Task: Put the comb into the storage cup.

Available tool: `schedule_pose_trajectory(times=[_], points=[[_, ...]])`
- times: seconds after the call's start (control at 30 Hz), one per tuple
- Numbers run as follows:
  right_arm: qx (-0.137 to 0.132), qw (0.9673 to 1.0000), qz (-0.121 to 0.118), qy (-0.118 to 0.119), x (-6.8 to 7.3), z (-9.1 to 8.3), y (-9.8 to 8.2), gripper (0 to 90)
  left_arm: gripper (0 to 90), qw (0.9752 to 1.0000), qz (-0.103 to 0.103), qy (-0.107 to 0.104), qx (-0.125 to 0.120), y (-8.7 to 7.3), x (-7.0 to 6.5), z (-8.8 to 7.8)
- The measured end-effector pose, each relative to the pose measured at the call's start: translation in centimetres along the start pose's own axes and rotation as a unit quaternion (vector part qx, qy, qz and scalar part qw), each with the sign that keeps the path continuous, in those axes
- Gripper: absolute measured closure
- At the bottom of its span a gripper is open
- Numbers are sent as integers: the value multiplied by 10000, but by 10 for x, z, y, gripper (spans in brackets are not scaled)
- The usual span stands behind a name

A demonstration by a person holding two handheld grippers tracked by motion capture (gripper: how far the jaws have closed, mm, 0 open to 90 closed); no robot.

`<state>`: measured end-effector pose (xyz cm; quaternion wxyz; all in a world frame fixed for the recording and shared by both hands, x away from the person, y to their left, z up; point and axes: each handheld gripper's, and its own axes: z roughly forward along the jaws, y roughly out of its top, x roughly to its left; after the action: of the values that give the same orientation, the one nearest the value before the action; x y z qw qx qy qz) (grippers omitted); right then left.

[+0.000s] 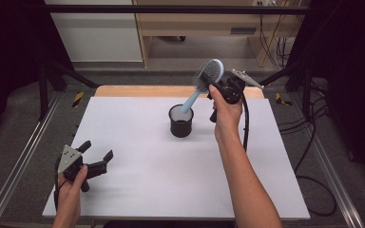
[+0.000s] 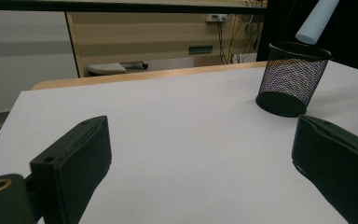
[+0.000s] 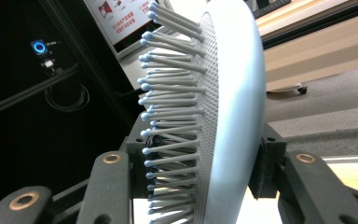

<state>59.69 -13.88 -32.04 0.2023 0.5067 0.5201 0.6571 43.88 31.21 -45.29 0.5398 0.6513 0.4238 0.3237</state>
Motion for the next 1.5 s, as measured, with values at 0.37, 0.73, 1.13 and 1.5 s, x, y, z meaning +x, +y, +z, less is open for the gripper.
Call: schedule_pose_trajectory(times=[0.37,0.73,1.13,1.5], points=[[150,9998,-96,-52,1,7,-8,530,48,10000,5,-23,2,0,0,1],[310,9992,-241,-72,3,13,-18,529,48,10000,-2,-32,1,0,0,1],[530,9977,-408,-73,4,21,-36,526,47,10000,3,-19,12,0,1,1],[743,9957,-532,-119,6,30,-52,524,47,10000,-35,-63,4,0,1,1]])
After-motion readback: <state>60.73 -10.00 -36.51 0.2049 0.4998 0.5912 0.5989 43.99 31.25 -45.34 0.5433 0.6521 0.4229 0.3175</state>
